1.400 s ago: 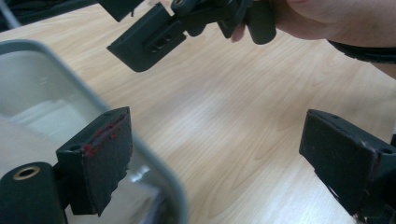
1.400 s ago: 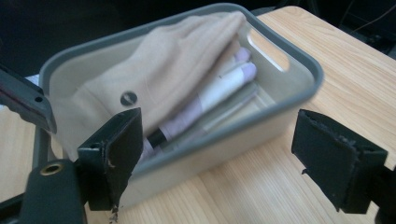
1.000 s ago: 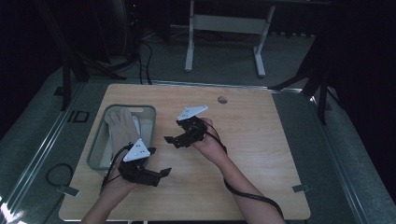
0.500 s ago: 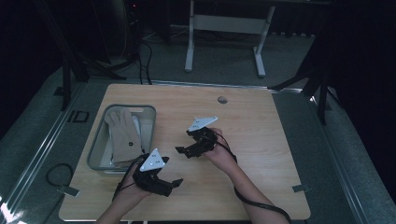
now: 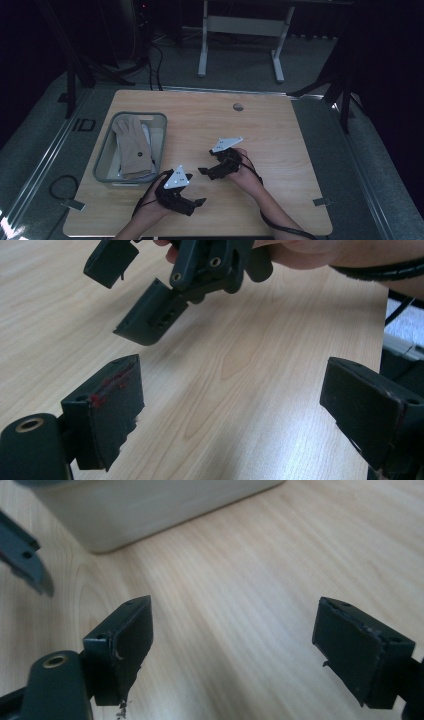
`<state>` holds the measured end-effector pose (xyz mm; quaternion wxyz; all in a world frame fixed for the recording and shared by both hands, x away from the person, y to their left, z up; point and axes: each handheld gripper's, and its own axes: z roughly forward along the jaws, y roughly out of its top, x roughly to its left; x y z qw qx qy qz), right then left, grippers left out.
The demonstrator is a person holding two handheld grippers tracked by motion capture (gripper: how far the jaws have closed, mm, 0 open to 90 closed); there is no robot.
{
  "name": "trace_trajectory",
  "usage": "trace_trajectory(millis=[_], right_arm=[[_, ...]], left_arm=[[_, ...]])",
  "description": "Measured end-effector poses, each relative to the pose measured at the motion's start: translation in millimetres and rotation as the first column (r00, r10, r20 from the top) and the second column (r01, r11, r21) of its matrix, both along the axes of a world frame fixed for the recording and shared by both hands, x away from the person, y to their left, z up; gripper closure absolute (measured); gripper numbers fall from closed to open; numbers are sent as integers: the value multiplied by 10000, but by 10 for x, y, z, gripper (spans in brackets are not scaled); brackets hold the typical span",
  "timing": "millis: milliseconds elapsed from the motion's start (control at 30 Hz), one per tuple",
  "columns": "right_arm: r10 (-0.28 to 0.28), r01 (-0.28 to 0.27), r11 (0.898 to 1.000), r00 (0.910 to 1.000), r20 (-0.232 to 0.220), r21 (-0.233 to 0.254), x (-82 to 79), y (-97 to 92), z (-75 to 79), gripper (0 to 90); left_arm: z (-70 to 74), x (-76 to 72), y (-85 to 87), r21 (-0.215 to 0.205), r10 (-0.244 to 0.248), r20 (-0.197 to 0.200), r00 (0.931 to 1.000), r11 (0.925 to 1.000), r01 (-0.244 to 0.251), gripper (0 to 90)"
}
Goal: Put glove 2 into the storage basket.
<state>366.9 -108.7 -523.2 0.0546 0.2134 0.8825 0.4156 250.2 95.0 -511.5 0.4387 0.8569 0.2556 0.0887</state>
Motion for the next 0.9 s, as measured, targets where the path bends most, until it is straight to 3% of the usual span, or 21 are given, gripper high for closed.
trace_trajectory(millis=[533,767,900], right_arm=[[21,-23,9996,10000,-72,-283,-215,-265,-264,150],[-315,314,9991,9995,-26,-269,-286,-407,-356,150],[-532,533,9986,9986,32,-68,-307,-474,-358,149]], left_arm=[[-266,38,-137,17,-595,-404,9974,9982,596,104],[-350,33,-186,-93,-801,-422,9959,9968,798,104],[-388,9,-190,12,-687,-145,9975,9976,687,104]])
